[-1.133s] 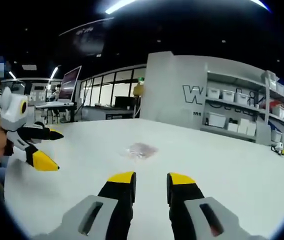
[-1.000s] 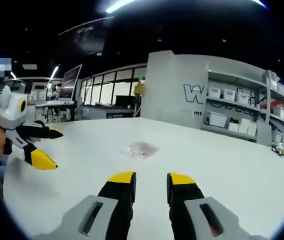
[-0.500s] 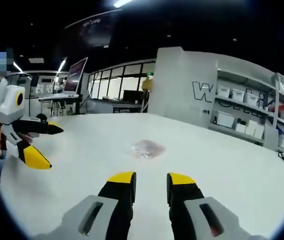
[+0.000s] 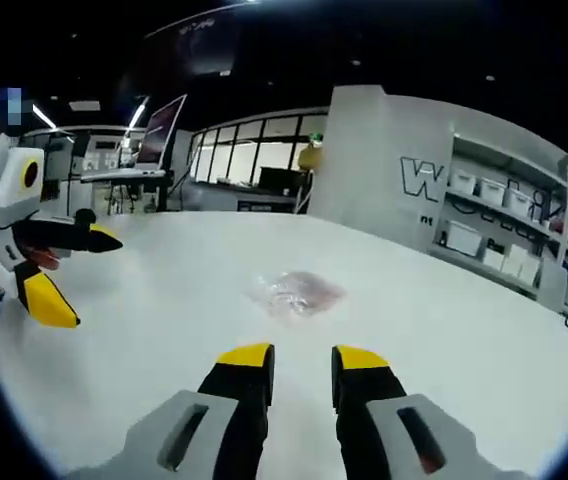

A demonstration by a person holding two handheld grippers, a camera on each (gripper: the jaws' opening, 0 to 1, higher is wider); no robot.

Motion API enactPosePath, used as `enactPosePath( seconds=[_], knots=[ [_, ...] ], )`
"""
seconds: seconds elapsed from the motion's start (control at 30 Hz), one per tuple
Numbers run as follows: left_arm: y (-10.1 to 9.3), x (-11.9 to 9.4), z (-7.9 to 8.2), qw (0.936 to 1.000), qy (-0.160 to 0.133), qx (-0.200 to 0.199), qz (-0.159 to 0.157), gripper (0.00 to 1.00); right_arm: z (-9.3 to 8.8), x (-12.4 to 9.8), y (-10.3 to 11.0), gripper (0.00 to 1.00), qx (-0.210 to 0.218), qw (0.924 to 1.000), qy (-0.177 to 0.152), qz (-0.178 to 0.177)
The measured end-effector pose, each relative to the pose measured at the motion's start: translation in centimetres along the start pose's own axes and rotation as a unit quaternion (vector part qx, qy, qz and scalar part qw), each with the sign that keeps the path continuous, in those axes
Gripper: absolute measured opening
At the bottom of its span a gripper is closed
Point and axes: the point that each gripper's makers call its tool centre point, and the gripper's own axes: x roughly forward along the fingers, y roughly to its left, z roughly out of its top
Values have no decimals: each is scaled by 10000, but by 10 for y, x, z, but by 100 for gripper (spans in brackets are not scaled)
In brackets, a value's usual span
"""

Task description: Open the resealable bag by pulling the two sides of the seal apart until the entire bag opening is separated and visibly accessible.

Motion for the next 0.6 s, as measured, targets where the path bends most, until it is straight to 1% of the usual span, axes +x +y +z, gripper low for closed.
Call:
enactPosePath(
  seconds=[0.27,0.6],
  knots=[
    [1,0,-1,10000,9,-15,-21,88,-6,9,4,21,17,10000,71,57],
    [2,-1,-3,10000,27,-59,-45,86,-6,23,7,20,-161,9998,104,113]
  ],
)
